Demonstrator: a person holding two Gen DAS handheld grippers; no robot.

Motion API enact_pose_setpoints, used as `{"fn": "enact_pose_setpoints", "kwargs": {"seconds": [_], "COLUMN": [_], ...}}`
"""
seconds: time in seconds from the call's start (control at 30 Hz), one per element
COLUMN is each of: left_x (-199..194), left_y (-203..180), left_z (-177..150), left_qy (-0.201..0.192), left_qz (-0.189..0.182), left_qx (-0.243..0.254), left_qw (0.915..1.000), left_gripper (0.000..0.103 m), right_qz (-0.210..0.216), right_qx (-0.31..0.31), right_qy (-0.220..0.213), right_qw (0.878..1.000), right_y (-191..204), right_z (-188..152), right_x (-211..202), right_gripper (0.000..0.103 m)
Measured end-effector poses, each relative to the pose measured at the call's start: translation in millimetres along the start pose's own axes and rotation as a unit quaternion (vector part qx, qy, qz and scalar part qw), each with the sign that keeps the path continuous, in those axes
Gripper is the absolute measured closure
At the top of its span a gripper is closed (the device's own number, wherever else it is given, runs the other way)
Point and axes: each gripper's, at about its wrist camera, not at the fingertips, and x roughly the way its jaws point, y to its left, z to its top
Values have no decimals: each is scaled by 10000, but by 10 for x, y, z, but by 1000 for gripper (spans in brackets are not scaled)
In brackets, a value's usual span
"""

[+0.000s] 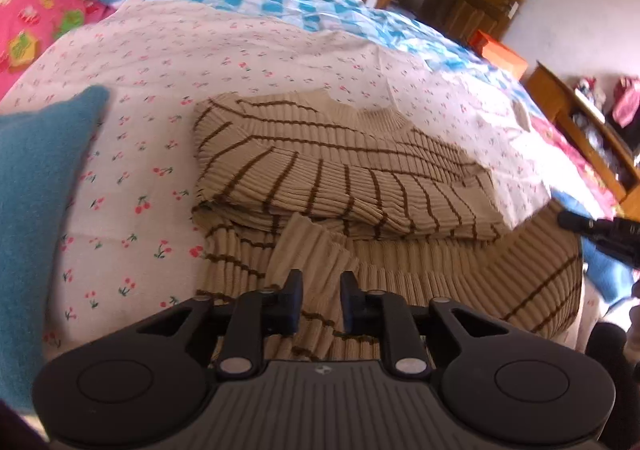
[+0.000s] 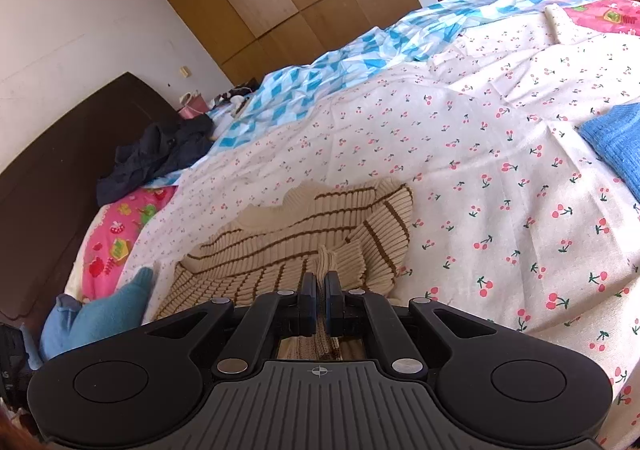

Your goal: Fold small clothes

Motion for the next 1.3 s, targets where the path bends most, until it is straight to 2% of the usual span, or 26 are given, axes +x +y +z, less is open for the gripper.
{"fn": "enact_pose_setpoints", "kwargs": {"seconds": [0.07,0.1,0.17,0.27,0.33,0.43,0.5,0.57,0.7,0.8,0.9,1.0,1.1,1.2,1.23,1.3], "left_x": [26,56,167,369,506,581,528,438,132,-179,-498,-704,-637,-236,-53,322], "left_y": [-152,-218,-326,-350,-347,-238,-110,24,184,239,190,149,237,444,504,611], "left_z": [4,0,-18,-44,-68,-33,26,55,66,126,260,483,784,989,1007,1007], "left_qy": [22,42,152,553,739,830,809,752,419,-90,-688,-1273,-1692,-1876,-1848,-1413], "left_qz": [91,215,558,560,719,718,519,296,-40,-504,-729,-773,-496,120,361,774], "left_qx": [383,615,1067,1231,1311,901,397,-88,-767,-1220,-1209,-1007,-851,-820,-759,-714], "left_qw": [9992,9979,9926,9893,9860,9899,9946,9967,9962,9912,9876,9837,9806,9787,9792,9844], "left_gripper": [67,63,60,58,56,59,80,85,88,88,88,88,88,88,87,82], "right_qz": [19,33,73,90,91,106,149,216,444,675,957,1163,953,449,150,-311], "right_qx": [25,30,32,44,68,102,106,141,261,257,107,-114,-384,-308,-439,-395], "right_qy": [23,43,113,198,229,245,232,208,75,-223,-693,-1207,-1571,-1511,-1410,-909], "right_qw": [10000,10000,9999,9998,9997,9996,9996,9995,9986,9971,9929,9858,9822,9870,9889,9946], "right_y": [-1,-9,-17,-37,-59,-76,-80,-80,-36,91,281,479,558,434,385,225], "right_z": [-9,-18,-39,-66,-82,-91,-80,-65,-17,85,250,477,715,880,905,923], "right_x": [26,40,70,100,108,96,69,27,-121,-305,-519,-648,-482,17,256,728], "right_gripper": [98,98,98,98,98,98,98,98,98,98,98,98,98,98,98,95]}}
